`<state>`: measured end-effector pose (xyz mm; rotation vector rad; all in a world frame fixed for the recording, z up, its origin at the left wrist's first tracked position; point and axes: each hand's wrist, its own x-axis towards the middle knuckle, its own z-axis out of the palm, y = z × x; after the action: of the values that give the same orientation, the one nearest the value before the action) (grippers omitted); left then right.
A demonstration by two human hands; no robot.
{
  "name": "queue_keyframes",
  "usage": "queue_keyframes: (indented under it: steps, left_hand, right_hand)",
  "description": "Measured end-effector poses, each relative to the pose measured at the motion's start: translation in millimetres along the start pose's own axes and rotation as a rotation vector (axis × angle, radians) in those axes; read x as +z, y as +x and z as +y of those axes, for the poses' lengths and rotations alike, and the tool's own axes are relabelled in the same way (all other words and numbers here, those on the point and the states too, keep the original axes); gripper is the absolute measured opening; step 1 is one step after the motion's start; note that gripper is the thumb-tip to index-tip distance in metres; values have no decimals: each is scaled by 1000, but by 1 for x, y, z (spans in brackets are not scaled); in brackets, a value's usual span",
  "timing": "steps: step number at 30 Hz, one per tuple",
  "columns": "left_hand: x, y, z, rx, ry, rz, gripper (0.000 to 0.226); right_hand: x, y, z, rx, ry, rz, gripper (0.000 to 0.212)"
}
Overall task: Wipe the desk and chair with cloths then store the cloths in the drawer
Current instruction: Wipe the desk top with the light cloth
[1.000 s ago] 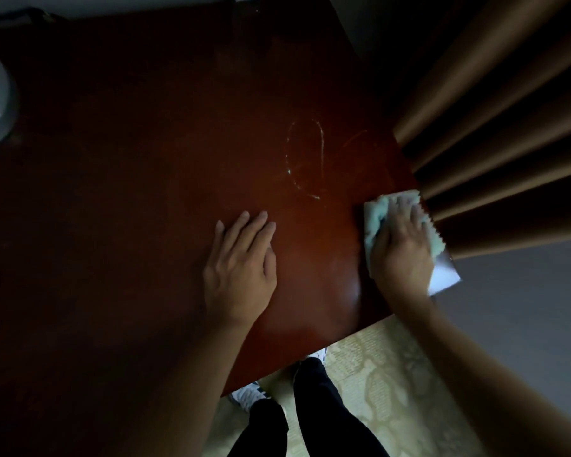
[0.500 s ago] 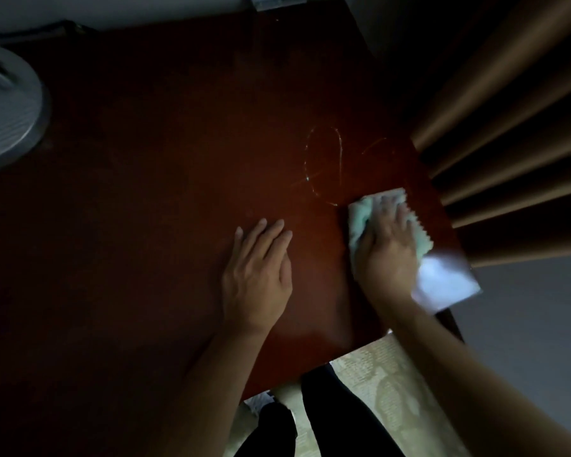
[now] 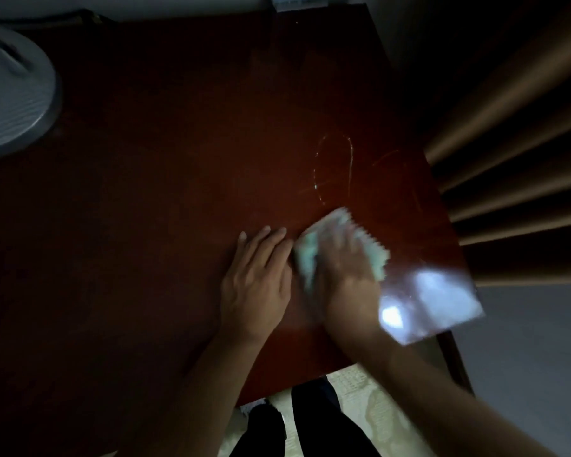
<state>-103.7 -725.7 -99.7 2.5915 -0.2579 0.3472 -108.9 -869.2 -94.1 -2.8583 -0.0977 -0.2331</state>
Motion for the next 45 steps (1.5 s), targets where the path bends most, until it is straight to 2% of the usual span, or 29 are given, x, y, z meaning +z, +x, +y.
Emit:
queue_keyframes:
  steps: [3, 5, 7, 9, 13, 17, 19, 20, 23, 25, 27, 30, 33, 35, 38, 41, 43, 45]
  left_hand:
    - [-5, 2, 4, -101, 25, 5, 41]
    - [-9, 4, 6, -181, 28, -18, 48]
    - [-10, 5, 7, -187, 44, -46, 50]
    - [-11, 4, 7, -188, 70, -67, 46]
    - [-11, 5, 10, -199, 73, -18, 20]
    - [-9, 3, 10, -208, 75, -9, 35]
    - [-10, 4, 11, -227, 81, -35, 41]
    - [-10, 4, 11, -237, 89, -53, 42]
    - [-10, 6, 11, -270, 105, -91, 43]
    - [-9, 4, 12, -286, 85, -100, 43]
    - [-10, 2, 10, -288, 45, -96, 44]
    - [-11, 8, 9, -242, 46, -129, 56]
    - [-6, 42, 9, -202, 108, -134, 57]
    - [4, 70, 12, -248, 118, -130, 56]
    - [21, 93, 16, -336, 118, -95, 55]
    - [32, 96, 16, -346, 188, -92, 50]
    - [33, 93, 16, -326, 210, -98, 48]
    - [31, 94, 17, -315, 235, -101, 47]
  right_hand:
    - [5, 4, -24, -268, 105, -84, 56]
    - [7, 41, -9, -335, 90, -114, 54]
    - [7, 82, 7, -327, 70, -124, 50]
    - [7, 91, 11, -329, 80, -143, 49]
    - [1, 45, 14, -618, 152, -249, 45]
    - [0, 82, 24, -792, 173, -283, 41]
    - [7, 130, 15, -730, 146, -237, 45]
    - [10, 150, 7, -637, 133, -223, 49]
    - [16, 152, -9, -434, 169, -239, 55]
    - [9, 114, -1, -476, 183, -229, 48]
    - [1, 85, 17, -604, 193, -226, 44]
    - [5, 127, 37, -729, 163, -285, 44]
    - [18, 214, 39, -581, 112, -232, 49]
    - [21, 240, 41, -427, 120, -224, 52]
    - [16, 187, 46, -346, 134, -178, 47]
    - [1, 121, 61, -358, 96, -162, 45]
    - [1, 126, 66, -383, 67, -195, 45]
    - [8, 168, 61, -340, 44, -180, 46]
